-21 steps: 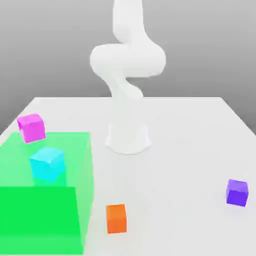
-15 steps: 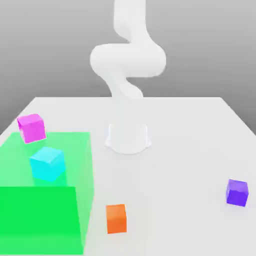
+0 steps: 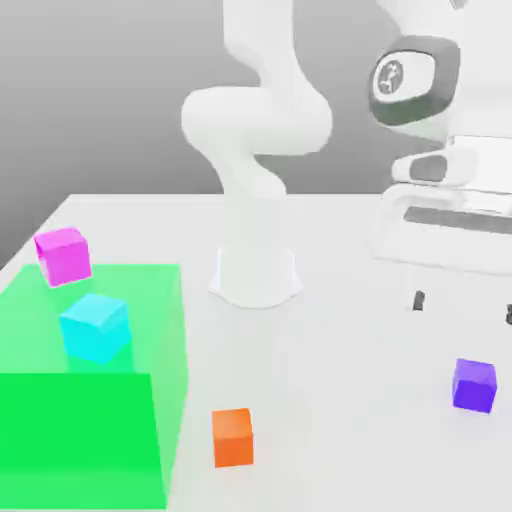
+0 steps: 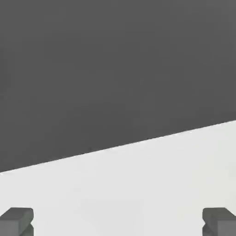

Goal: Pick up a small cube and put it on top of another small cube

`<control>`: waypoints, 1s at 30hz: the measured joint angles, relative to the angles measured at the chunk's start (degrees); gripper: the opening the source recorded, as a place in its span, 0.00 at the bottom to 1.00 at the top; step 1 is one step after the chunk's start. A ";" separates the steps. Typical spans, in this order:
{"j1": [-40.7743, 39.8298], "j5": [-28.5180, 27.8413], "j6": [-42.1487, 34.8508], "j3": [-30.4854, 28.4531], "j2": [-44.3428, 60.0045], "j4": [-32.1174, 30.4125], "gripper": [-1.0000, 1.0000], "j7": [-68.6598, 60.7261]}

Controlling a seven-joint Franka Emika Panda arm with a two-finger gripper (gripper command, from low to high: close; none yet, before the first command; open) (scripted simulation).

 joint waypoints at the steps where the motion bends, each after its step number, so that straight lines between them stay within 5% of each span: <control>1: 1.21 -0.96 0.70 0.36 1.89 -0.47 0.50 2.58; 9: 9.31 -2.26 7.65 1.83 14.66 -4.39 0.50 18.10; 16: 19.13 -14.30 14.13 -9.53 24.81 -1.84 0.50 28.48; 17: 20.61 -15.98 14.97 -11.35 26.11 -1.44 0.00 29.76; 24: 20.95 -16.23 15.27 -11.72 26.34 -1.36 0.00 29.96; 30: 13.50 -5.44 10.46 -2.09 18.49 -3.86 0.00 21.85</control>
